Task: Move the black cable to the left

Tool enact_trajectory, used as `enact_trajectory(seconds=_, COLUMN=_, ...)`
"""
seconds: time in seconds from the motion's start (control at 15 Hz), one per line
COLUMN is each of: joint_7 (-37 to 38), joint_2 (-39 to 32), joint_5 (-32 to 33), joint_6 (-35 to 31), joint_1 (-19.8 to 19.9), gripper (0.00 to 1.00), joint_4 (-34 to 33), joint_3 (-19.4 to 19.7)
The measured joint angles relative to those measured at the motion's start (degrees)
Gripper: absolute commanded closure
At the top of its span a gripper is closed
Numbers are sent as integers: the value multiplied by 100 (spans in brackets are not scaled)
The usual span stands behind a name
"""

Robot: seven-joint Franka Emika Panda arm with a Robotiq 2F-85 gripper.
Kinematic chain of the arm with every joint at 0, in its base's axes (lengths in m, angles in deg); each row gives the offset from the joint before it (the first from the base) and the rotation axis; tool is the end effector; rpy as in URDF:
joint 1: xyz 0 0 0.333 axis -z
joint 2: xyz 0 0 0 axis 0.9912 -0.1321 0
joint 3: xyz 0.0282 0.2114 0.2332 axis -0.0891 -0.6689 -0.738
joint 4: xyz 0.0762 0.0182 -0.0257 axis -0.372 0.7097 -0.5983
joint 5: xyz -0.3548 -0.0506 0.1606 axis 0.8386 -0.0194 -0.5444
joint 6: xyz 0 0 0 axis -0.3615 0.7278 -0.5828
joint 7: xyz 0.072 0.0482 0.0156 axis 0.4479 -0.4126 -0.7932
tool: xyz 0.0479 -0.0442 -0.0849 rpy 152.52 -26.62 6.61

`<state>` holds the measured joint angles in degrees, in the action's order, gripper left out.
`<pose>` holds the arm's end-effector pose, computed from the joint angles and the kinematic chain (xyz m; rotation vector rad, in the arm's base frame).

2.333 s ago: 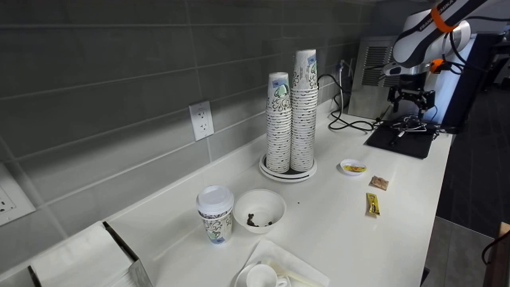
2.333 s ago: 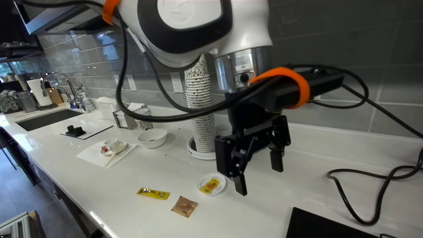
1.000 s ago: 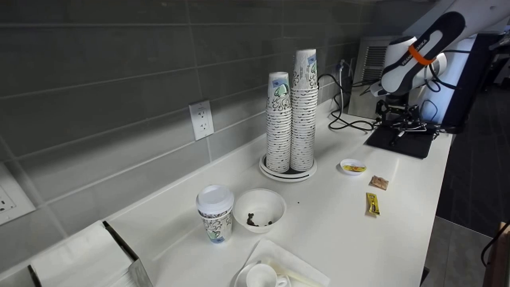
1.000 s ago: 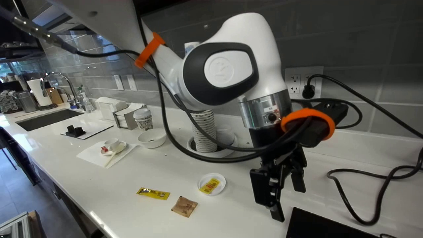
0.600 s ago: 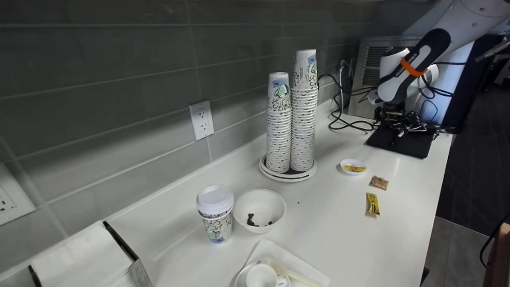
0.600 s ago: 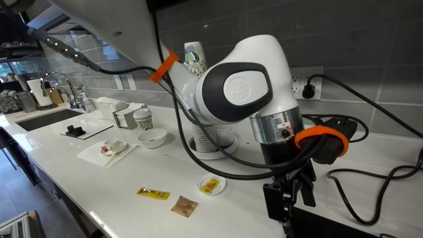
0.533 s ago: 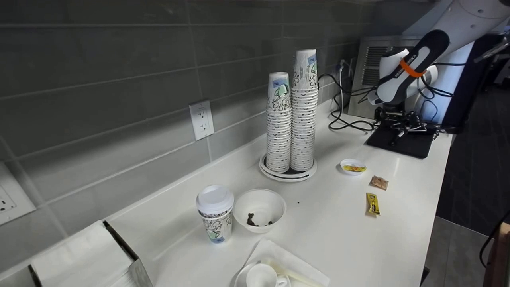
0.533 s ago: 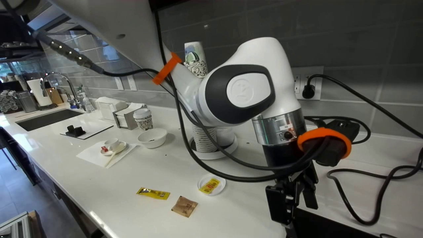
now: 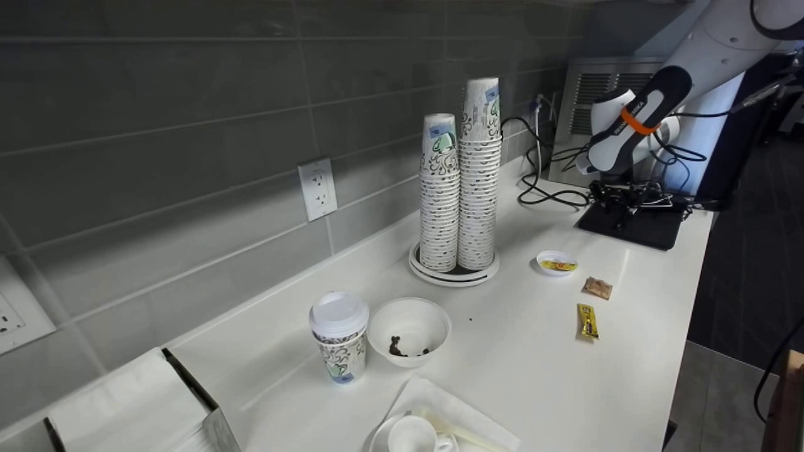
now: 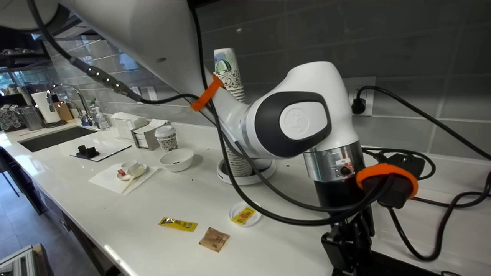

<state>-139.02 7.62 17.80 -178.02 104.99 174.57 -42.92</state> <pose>0.5010 -0.4277 0.2261 2.1481 1.9766 -0.5504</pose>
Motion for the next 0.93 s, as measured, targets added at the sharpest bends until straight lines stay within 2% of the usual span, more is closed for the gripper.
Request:
enact_trajectory(seconds=0.2, joint_7=0, joint_2=-102, joint_5=48, joint_6=235, joint_1=3, gripper=35, joint_4=-129, joint_3=-3)
enact_trajectory(seconds=0.33, joint_7=0, joint_2=-137, joint_5=127, joint_6=485, joint_1=3, gripper=39, joint_4=-210, joint_3=-3)
enact_trajectory(seconds=0.6, joint_7=0, joint_2=-213, joint_5=222, joint_6=811, joint_1=4, gripper=55, joint_4=-371, joint_3=-4)
enact_trajectory(seconds=0.67, joint_7=0, joint_2=-241, joint_5=223, joint_6=821, joint_1=7, gripper=51, joint_4=-401, joint_3=-9)
enact_trajectory(seconds=0.93, joint_7=-1, joint_2=-364, joint_5=223, joint_6=821, joint_1=42, gripper=52, joint_4=-494, joint_3=-64)
